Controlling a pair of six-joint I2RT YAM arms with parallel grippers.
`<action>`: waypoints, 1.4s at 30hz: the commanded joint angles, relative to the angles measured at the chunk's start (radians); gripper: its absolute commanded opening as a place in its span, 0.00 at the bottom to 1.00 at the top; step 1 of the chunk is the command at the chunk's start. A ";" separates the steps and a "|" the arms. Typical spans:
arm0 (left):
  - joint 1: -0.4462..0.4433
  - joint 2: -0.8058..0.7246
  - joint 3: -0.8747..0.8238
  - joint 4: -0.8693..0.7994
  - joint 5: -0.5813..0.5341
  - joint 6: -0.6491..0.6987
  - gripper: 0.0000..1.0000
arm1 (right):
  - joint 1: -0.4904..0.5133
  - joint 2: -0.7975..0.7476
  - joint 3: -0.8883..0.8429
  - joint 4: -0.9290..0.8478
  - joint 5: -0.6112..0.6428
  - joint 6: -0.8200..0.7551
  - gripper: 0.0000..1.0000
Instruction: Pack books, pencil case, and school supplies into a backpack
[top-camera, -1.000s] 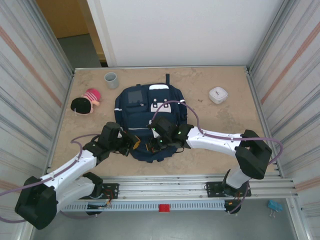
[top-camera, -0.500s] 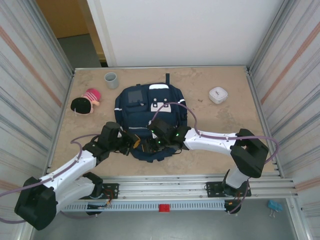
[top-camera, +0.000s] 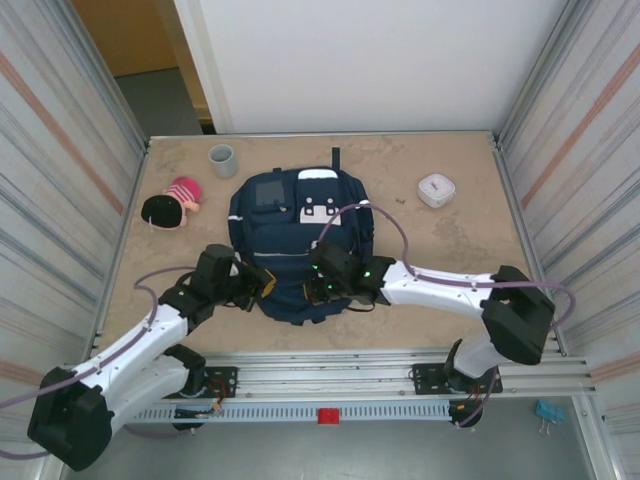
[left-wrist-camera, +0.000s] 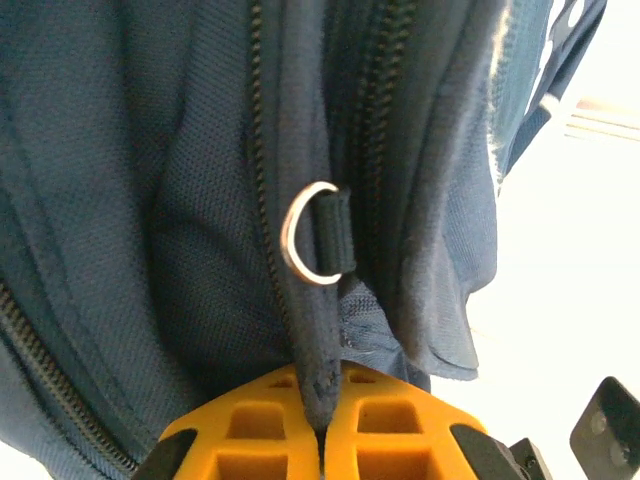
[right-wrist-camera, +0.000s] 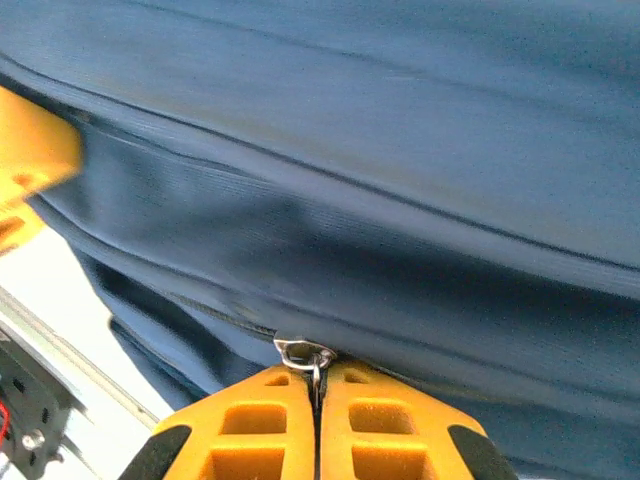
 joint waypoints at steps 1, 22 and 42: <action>0.111 -0.059 0.031 -0.181 -0.008 0.157 0.00 | -0.062 -0.101 -0.069 -0.129 0.032 -0.072 0.00; 0.042 -0.083 0.384 -0.361 0.180 1.679 0.60 | -0.131 -0.120 -0.020 -0.003 -0.248 -0.297 0.00; -0.312 0.410 0.382 -0.056 -0.109 2.113 0.35 | -0.141 -0.157 -0.043 0.062 -0.300 -0.298 0.00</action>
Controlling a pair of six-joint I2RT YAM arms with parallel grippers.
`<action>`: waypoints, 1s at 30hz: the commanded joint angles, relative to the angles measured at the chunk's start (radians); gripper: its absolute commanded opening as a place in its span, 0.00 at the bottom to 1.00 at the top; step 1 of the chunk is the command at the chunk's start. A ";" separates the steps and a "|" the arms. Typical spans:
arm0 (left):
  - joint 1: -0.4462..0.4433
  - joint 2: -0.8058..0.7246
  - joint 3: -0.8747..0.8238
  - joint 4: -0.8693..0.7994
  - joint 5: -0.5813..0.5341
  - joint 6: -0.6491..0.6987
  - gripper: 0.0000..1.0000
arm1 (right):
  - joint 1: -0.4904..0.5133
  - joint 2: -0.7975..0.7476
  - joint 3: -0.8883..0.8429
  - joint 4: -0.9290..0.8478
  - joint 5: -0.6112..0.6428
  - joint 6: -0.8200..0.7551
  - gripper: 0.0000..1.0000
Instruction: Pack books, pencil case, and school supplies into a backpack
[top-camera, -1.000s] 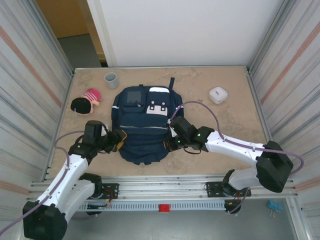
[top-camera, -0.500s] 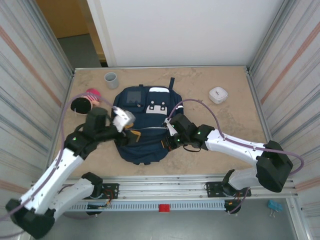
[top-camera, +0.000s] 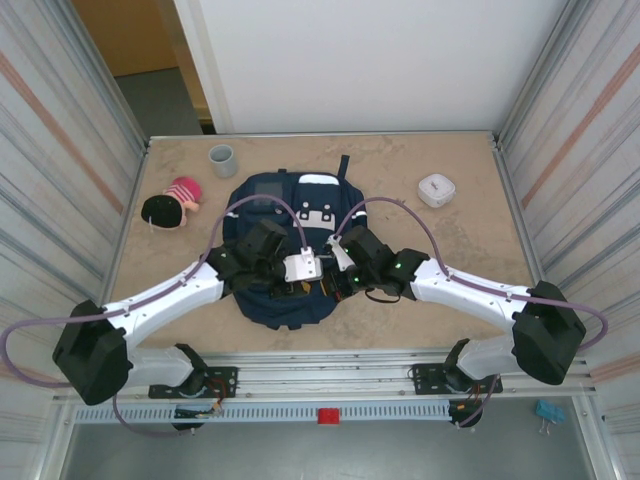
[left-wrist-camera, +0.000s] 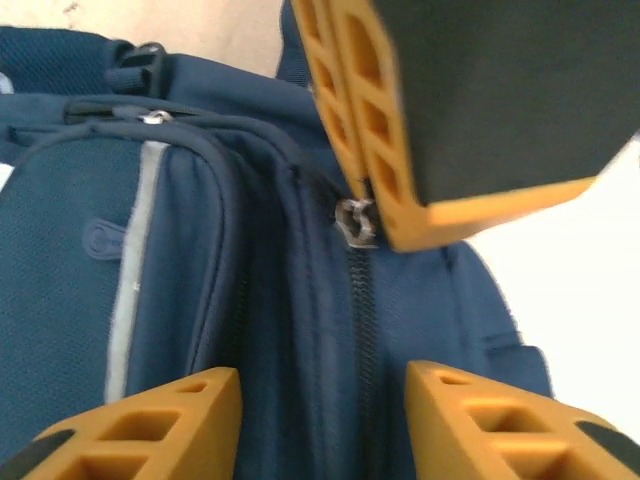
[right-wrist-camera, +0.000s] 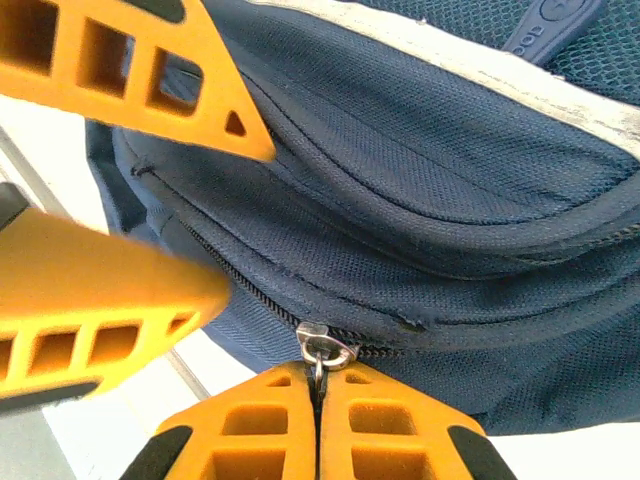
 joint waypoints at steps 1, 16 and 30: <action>-0.004 0.003 -0.023 0.100 -0.048 0.037 0.29 | -0.014 -0.047 0.011 0.050 -0.051 -0.028 0.00; 0.006 -0.277 -0.081 -0.085 0.089 0.100 0.00 | -0.419 -0.027 -0.108 0.104 -0.024 -0.019 0.00; 0.002 -0.295 -0.116 -0.046 0.110 0.053 0.00 | -0.521 0.236 0.077 0.189 -0.065 -0.052 0.00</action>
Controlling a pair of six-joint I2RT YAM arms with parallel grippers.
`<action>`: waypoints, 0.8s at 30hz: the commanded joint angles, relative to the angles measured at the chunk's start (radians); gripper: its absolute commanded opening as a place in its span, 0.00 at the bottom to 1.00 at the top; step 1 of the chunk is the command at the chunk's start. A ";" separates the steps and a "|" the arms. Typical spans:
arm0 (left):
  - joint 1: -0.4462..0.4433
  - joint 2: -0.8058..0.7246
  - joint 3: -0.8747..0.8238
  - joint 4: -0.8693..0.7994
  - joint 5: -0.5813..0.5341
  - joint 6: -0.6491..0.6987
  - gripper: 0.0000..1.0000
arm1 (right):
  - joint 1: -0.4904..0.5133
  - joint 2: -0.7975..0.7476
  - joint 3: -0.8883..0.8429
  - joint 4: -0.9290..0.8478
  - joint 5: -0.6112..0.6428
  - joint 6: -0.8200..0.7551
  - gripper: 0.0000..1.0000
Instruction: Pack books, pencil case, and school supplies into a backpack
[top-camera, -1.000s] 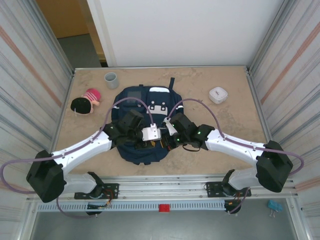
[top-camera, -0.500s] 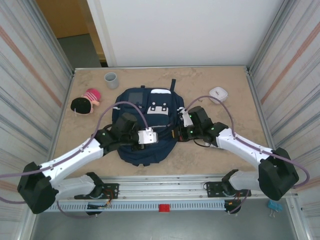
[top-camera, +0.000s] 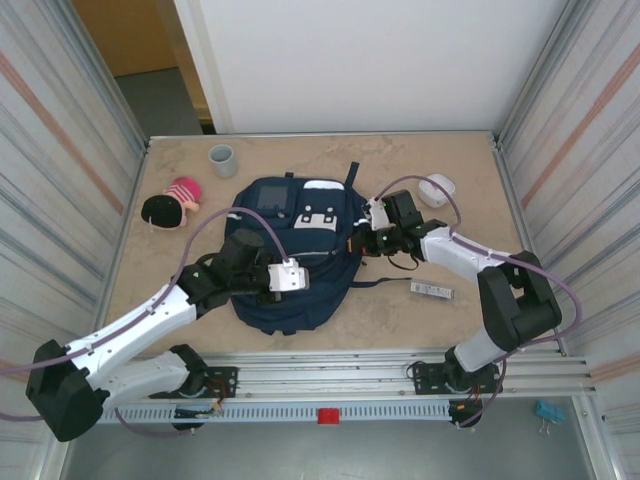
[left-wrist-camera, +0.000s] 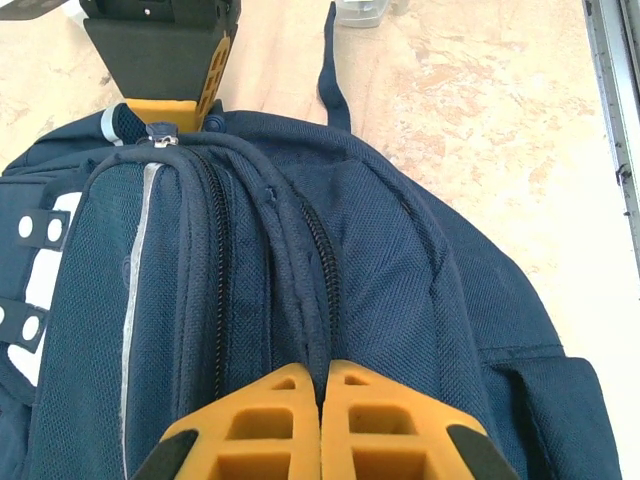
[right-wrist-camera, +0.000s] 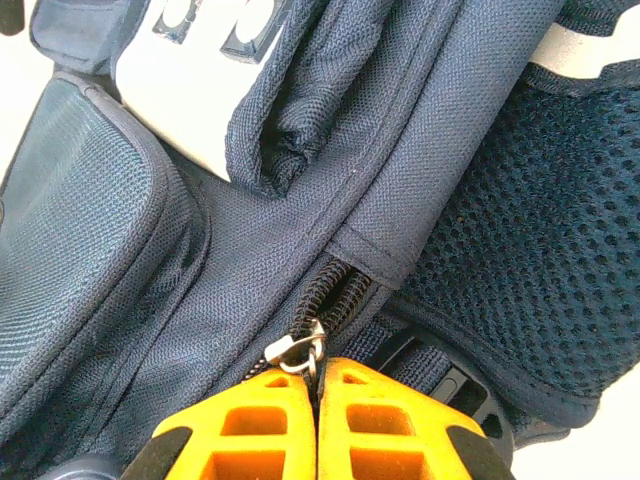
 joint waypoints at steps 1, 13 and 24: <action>-0.007 -0.047 -0.004 -0.057 0.078 -0.015 0.00 | -0.071 0.029 0.051 0.034 0.181 -0.006 0.00; -0.010 -0.099 -0.017 -0.072 0.096 -0.017 0.00 | -0.161 0.149 0.177 -0.007 0.165 -0.013 0.00; -0.006 -0.173 -0.040 -0.065 0.105 -0.024 0.00 | -0.175 0.138 0.210 -0.058 0.167 -0.092 0.00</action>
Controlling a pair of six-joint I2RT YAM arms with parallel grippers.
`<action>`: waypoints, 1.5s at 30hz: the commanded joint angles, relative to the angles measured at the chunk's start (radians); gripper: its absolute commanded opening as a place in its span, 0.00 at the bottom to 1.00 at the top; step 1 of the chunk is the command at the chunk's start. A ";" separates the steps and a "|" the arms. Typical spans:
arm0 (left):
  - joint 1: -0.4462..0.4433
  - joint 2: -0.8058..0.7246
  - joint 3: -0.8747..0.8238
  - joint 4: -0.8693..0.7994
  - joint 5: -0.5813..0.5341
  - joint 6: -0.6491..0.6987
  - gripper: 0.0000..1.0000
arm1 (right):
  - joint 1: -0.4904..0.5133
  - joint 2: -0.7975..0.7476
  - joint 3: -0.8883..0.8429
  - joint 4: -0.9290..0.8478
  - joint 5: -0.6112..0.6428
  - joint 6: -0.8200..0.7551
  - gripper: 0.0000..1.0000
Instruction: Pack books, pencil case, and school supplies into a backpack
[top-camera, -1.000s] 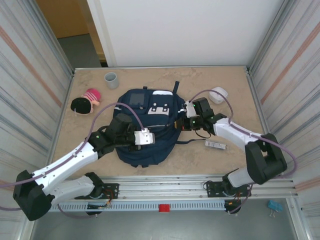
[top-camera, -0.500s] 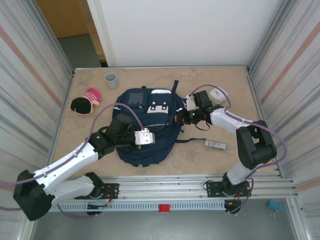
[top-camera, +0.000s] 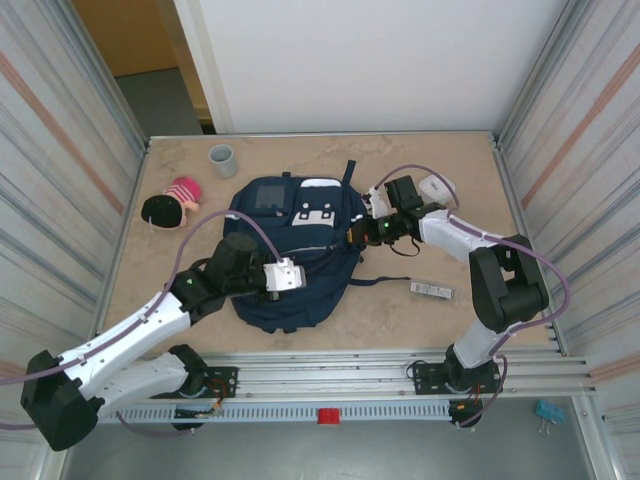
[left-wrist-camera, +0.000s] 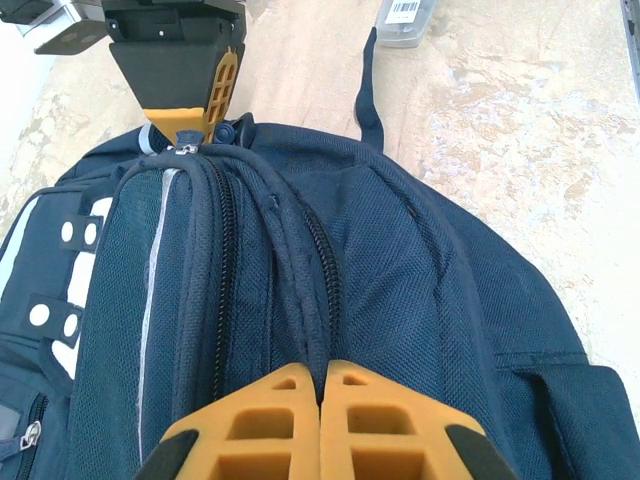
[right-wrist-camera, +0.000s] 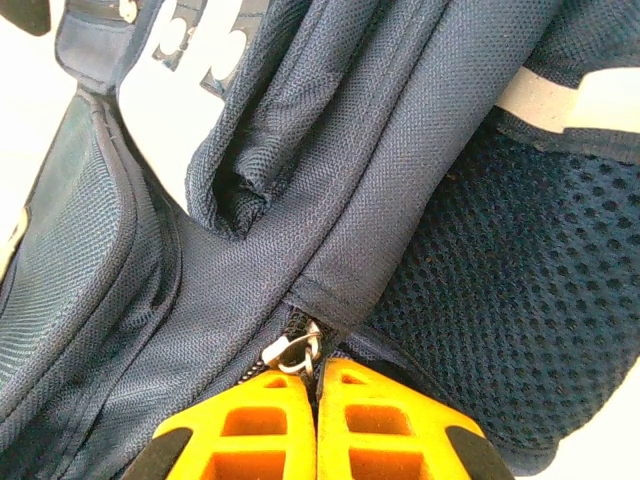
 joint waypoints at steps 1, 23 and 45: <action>-0.008 -0.092 0.015 -0.141 0.156 0.002 0.00 | -0.113 0.029 0.061 0.065 0.275 -0.001 0.00; 0.037 -0.106 -0.009 -0.029 0.039 -0.145 0.41 | -0.025 -0.040 0.140 -0.013 0.241 -0.155 0.00; -0.142 0.336 0.152 0.092 -0.409 -0.685 0.73 | 0.323 -0.232 0.077 -0.017 0.401 0.228 0.00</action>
